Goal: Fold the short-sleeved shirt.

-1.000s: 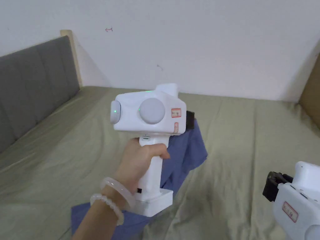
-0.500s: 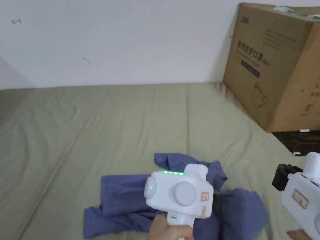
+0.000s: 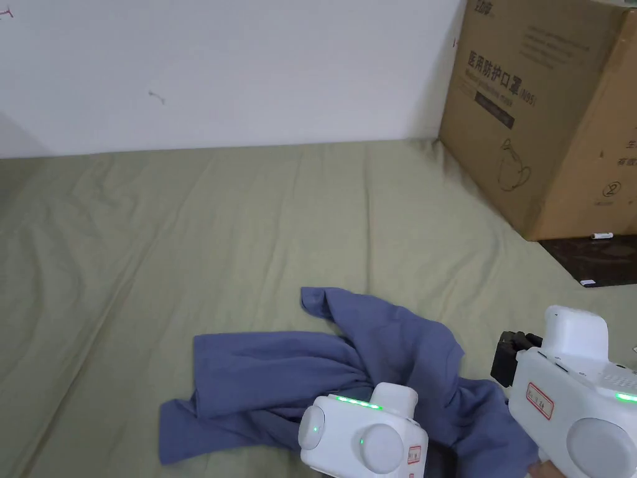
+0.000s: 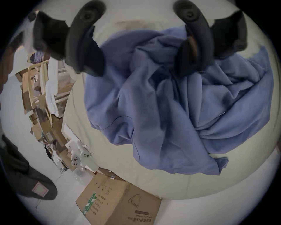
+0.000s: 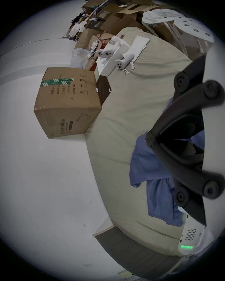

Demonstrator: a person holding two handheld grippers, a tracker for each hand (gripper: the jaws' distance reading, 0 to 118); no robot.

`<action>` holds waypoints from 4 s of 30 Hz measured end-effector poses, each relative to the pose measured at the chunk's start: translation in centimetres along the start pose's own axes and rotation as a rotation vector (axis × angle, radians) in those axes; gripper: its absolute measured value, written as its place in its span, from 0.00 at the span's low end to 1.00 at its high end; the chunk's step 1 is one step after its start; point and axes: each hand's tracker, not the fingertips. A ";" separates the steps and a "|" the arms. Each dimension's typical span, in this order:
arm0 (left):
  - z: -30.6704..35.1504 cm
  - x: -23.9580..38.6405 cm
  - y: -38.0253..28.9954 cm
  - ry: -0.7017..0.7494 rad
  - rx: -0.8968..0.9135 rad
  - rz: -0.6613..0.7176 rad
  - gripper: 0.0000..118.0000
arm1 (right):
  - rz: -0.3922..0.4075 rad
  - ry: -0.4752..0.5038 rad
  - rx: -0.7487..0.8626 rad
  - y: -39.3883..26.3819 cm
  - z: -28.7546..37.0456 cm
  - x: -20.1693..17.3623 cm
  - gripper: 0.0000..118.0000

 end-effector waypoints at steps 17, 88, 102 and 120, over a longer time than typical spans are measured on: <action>14.6 -13.6 -6.1 0.294 0.238 0.258 0.00 | 0.077 0.123 -0.025 -1.0 0.4 -5.0 0.00; 22.5 -19.1 -0.6 0.473 0.363 0.273 0.05 | 0.200 0.076 -0.299 15.6 -18.6 -2.1 0.01; 42.5 -16.8 8.8 0.796 0.683 0.047 0.05 | 0.022 0.011 0.051 30.4 -1.5 6.6 0.01; 49.2 -22.4 15.0 0.810 0.797 0.173 0.05 | 0.017 -0.011 0.113 37.4 -4.2 3.5 0.01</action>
